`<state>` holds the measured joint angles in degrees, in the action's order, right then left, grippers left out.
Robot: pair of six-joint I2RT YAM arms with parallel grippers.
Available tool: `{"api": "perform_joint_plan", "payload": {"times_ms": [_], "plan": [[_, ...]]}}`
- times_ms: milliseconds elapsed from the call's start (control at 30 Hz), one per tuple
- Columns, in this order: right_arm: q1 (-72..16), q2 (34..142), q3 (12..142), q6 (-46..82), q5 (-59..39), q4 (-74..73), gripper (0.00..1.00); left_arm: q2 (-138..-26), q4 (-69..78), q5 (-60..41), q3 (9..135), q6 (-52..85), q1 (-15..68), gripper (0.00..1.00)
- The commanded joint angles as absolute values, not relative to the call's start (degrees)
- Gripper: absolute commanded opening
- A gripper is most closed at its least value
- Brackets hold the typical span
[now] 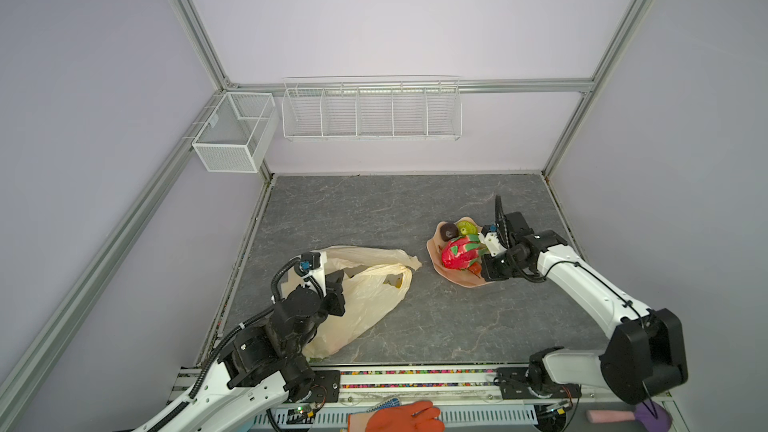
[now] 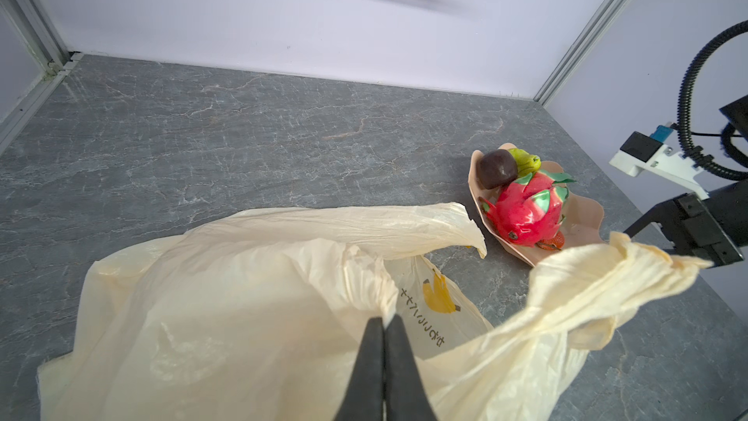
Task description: Place the fruits into the plastic bag
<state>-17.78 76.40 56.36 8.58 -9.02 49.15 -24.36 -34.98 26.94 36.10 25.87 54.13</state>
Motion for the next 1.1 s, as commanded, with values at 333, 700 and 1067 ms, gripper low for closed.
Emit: {"api": "perform_joint_plan", "payload": {"times_ms": [333,700,1067], "plan": [[-17.9,80.9,54.9,12.9,-10.8,45.4,0.39,-24.7,-35.0,26.6,35.8,26.1,54.2,0.00],[-18.0,84.9,54.3,13.1,-11.9,43.5,0.36,-24.7,-35.1,26.9,35.8,26.2,54.1,0.00],[-17.9,86.3,54.7,12.6,-11.2,44.0,0.32,-24.8,-35.0,27.2,35.7,26.2,54.2,0.00]]}}
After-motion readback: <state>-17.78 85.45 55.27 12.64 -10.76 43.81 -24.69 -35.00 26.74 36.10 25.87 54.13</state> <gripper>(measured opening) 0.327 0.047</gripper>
